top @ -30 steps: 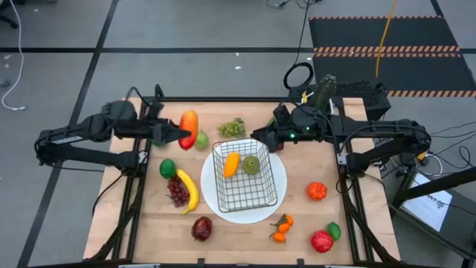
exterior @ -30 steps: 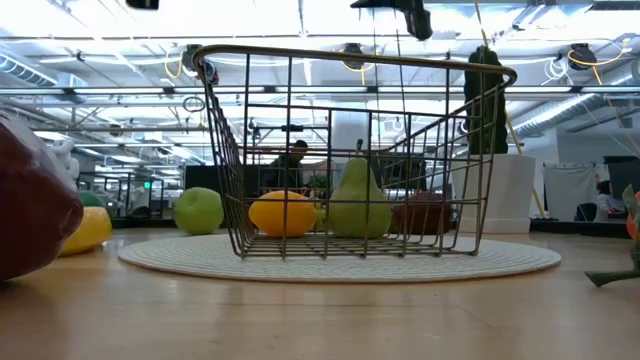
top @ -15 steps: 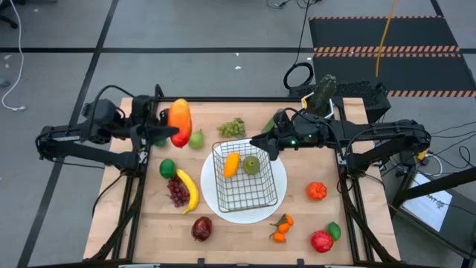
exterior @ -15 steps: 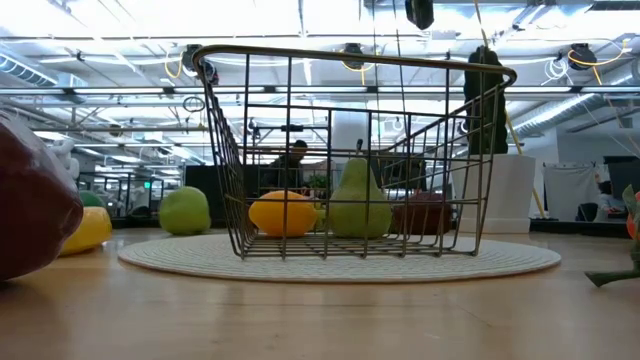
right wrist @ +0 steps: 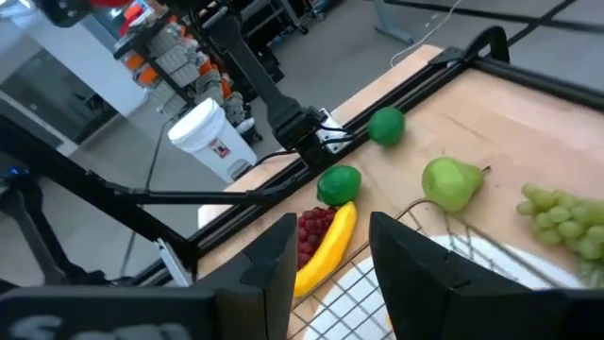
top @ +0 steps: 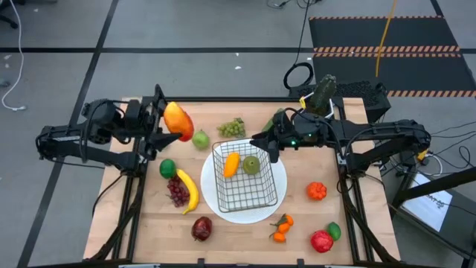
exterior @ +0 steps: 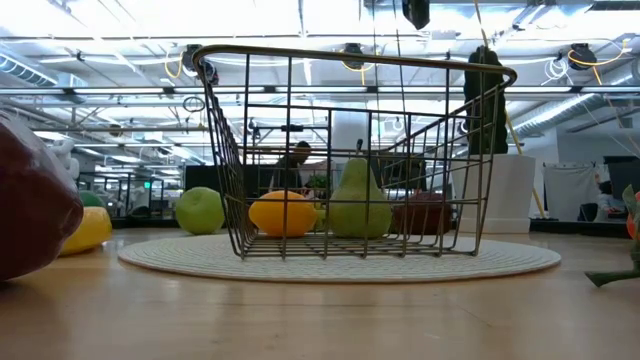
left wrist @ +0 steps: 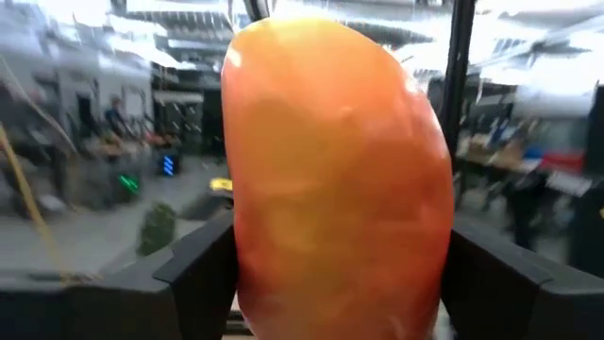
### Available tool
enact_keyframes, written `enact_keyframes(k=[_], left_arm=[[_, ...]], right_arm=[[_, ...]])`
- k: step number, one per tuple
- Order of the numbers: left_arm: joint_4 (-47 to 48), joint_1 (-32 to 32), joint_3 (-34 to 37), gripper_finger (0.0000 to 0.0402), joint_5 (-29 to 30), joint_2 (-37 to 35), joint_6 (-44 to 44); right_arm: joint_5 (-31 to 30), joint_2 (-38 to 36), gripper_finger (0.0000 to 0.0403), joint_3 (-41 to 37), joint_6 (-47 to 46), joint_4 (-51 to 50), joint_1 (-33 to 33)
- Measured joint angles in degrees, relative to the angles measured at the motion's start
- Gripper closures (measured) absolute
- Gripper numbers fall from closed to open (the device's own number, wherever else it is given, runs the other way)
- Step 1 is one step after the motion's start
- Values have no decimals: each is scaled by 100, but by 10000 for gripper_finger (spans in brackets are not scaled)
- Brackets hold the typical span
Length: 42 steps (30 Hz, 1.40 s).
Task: Build produce basket
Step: Put the yellow and red mango into the black wire basket
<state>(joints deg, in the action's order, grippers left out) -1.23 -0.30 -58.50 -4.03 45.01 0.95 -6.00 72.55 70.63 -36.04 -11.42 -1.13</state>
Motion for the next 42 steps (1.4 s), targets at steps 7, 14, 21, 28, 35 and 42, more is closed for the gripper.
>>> enact_keyframes(k=[7,14,21,28,35,42], left_arm=[[0,1,0,115,30,4,-1366],[-23,0,2,100,421,65,-1902],[-57,0,2,113,470,68,-2028],[-72,0,2,104,468,72,-1320],[-76,2,2,104,466,74,-246],[-72,2,2,109,461,74,1350]], right_arm=[[5,0,273,1,439,-7,131],[8,0,273,0,678,-9,384],[18,0,273,1,696,-4,632],[20,0,273,0,659,0,760],[15,0,273,0,203,2,752],[13,0,273,1,-482,2,741]])
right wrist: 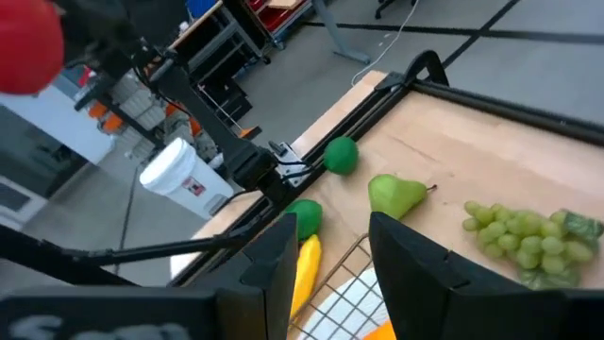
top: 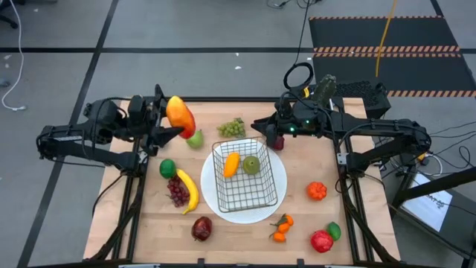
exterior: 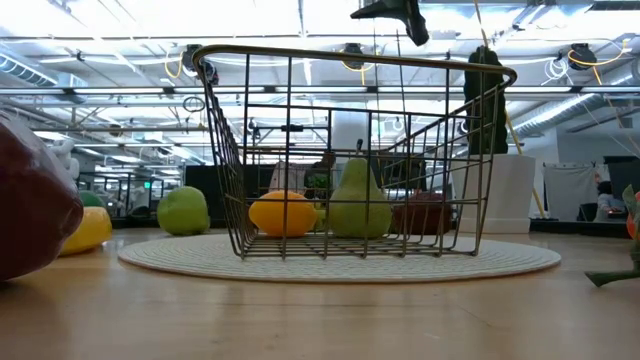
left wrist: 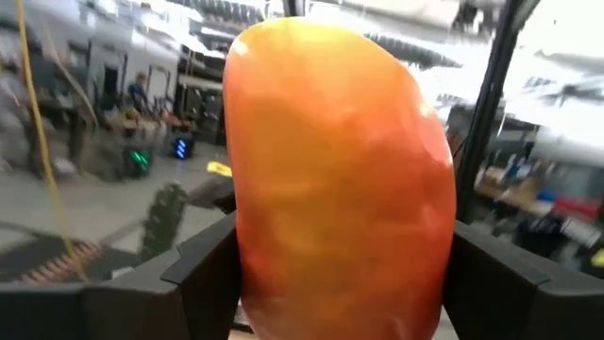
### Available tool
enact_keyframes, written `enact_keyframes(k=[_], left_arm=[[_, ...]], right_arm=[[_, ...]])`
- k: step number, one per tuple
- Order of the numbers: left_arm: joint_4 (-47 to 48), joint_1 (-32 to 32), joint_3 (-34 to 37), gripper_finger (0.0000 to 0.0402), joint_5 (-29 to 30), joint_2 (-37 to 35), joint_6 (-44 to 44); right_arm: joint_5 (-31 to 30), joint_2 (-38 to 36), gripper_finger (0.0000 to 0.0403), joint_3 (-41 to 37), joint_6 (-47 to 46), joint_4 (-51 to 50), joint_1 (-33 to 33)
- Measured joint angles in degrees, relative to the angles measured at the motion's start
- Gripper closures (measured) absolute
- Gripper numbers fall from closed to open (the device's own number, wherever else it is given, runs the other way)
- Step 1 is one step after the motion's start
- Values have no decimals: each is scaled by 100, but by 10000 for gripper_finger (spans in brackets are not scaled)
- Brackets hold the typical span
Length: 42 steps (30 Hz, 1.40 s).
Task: Build produce basket
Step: Put the yellow and red mango into the black wire basket
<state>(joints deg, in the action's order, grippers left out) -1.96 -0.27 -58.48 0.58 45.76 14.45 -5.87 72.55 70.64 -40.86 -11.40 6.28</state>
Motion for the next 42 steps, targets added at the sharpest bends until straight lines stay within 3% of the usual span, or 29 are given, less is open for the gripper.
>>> enact_keyframes(k=[13,26,31,35,42], left_arm=[[33,-2,0,110,-4,0,2755],[44,-2,0,100,-4,0,4452],[46,-2,0,109,-4,0,4702],[34,1,0,109,-4,34,4360],[-476,10,0,100,-46,528,3876]], right_arm=[[-11,0,273,-1,-499,4,-188],[-332,0,273,-1,-647,4,-702],[-330,0,273,-1,-621,4,-830],[-266,0,273,-1,-326,2,-866],[465,-212,273,-2,249,-293,-826]])
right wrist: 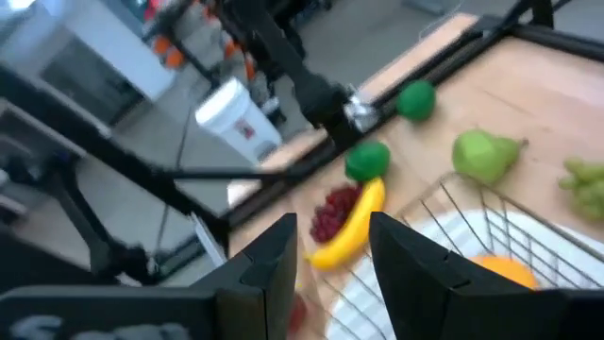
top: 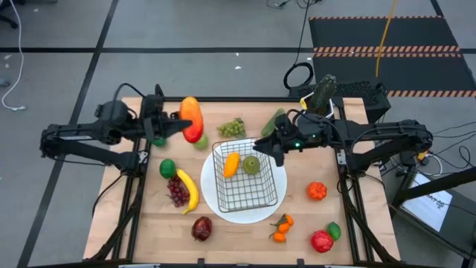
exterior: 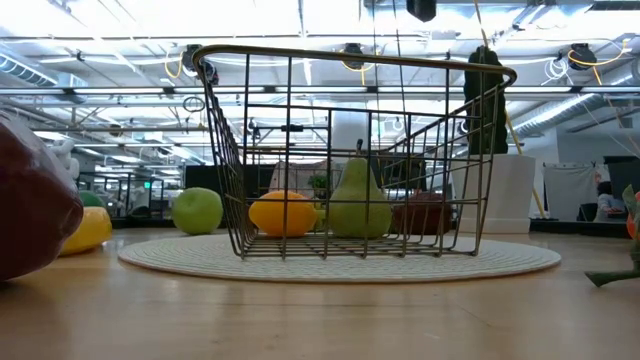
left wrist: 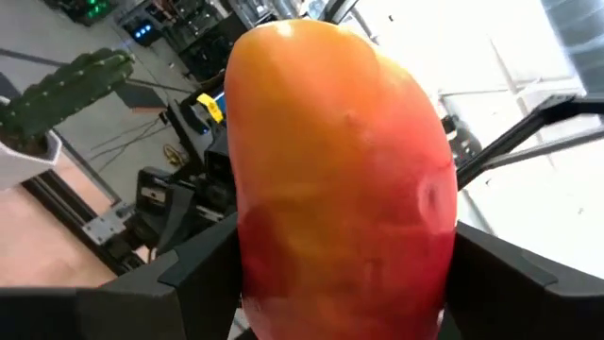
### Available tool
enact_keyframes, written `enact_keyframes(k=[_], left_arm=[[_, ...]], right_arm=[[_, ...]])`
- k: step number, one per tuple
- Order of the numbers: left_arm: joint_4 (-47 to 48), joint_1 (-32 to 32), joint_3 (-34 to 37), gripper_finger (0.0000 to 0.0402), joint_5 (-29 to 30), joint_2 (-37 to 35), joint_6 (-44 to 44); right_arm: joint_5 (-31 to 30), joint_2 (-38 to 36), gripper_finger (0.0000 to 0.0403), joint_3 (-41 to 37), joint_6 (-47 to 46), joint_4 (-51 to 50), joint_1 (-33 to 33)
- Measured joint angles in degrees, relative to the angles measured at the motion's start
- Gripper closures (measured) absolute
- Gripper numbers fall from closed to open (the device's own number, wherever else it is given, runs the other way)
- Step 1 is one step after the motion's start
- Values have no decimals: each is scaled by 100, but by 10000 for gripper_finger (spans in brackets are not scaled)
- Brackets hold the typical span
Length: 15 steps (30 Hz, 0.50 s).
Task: Build produce basket
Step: Put the yellow and red mango into the black wire basket
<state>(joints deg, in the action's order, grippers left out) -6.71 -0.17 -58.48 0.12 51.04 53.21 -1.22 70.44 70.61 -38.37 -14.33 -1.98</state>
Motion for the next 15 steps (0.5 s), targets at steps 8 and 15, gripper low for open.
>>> enact_keyframes(k=[8,15], left_arm=[[-543,357,2,101,-208,1084,-785],[-533,530,2,115,-209,2079,-1062]], right_arm=[[-31,-634,273,0,843,-988,254],[-41,-1251,273,0,1909,-1615,809]])
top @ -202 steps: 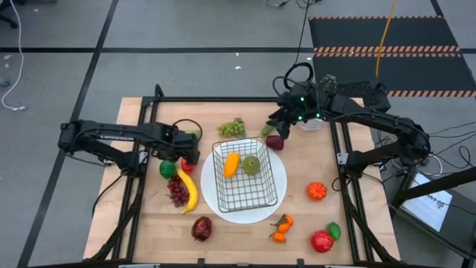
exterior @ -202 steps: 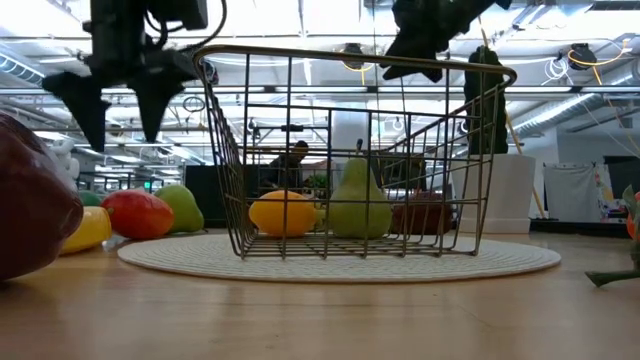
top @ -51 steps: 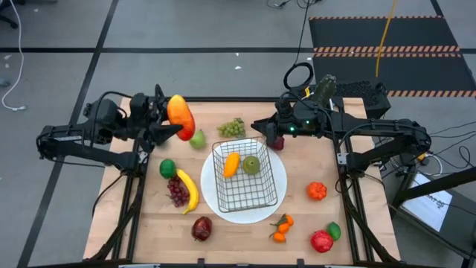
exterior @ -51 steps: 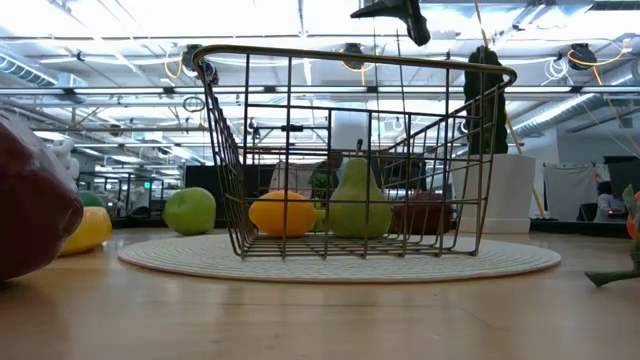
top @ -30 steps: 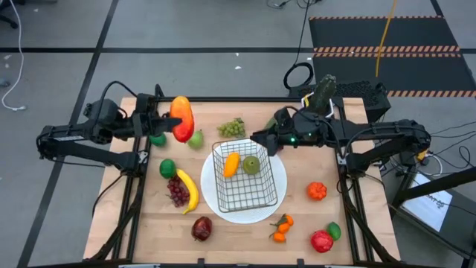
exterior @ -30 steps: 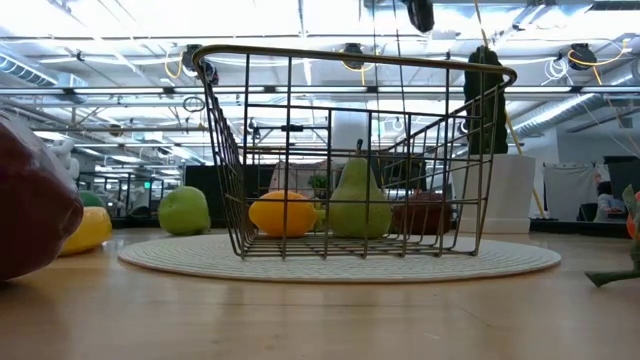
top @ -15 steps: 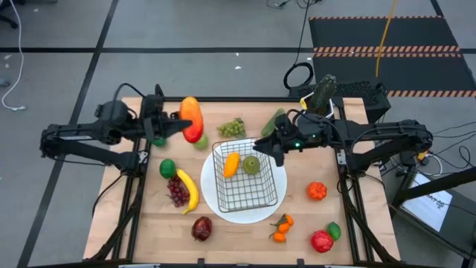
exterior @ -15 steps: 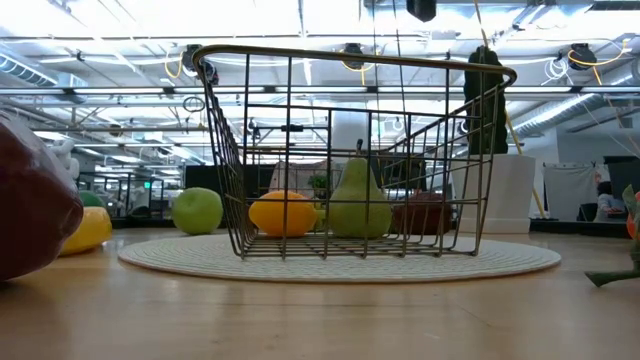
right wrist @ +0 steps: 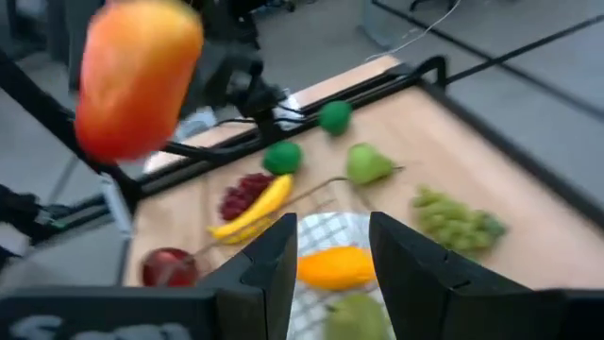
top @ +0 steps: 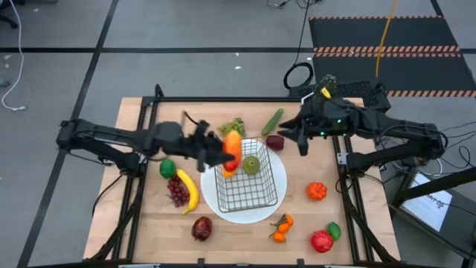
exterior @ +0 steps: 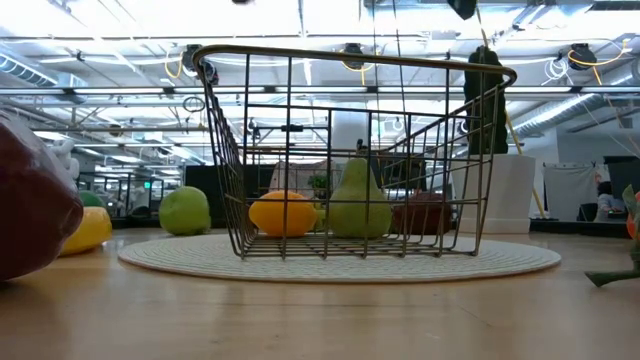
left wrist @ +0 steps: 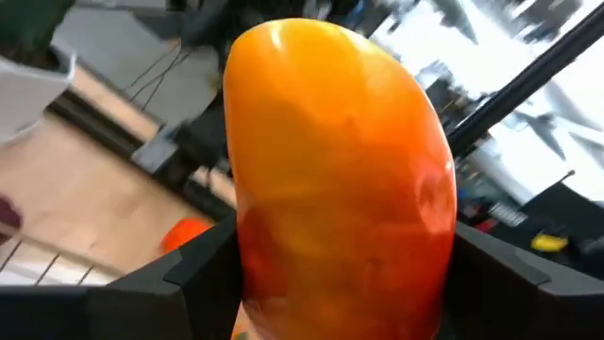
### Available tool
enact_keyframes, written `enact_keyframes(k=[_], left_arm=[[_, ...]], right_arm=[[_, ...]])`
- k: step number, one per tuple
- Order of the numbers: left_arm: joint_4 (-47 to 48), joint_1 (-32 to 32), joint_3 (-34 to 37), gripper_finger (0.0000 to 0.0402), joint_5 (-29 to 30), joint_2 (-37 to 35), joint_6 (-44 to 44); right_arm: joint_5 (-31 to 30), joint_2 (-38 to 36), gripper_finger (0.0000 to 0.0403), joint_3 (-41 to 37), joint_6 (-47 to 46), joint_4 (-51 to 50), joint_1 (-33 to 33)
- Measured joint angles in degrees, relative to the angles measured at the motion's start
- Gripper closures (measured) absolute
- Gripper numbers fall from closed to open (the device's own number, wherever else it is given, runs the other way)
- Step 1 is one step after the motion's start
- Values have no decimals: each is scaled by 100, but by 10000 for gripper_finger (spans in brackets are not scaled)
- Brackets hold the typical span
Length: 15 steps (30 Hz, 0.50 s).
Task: Build produce basket
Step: Put the yellow and red mango into the black wire basket
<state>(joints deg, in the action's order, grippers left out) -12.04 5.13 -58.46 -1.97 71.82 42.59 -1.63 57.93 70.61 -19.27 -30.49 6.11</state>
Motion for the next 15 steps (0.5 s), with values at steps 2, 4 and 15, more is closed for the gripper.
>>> enact_keyframes(k=[2,4,15], left_arm=[[6,25,0,116,1,280,-150],[27,54,0,115,3,572,-361],[-23,298,0,104,2,1942,-1008]], right_arm=[[-4,-133,273,0,246,-100,166],[-7,-250,273,0,466,-238,322],[-2,-513,273,0,1462,-855,787]])
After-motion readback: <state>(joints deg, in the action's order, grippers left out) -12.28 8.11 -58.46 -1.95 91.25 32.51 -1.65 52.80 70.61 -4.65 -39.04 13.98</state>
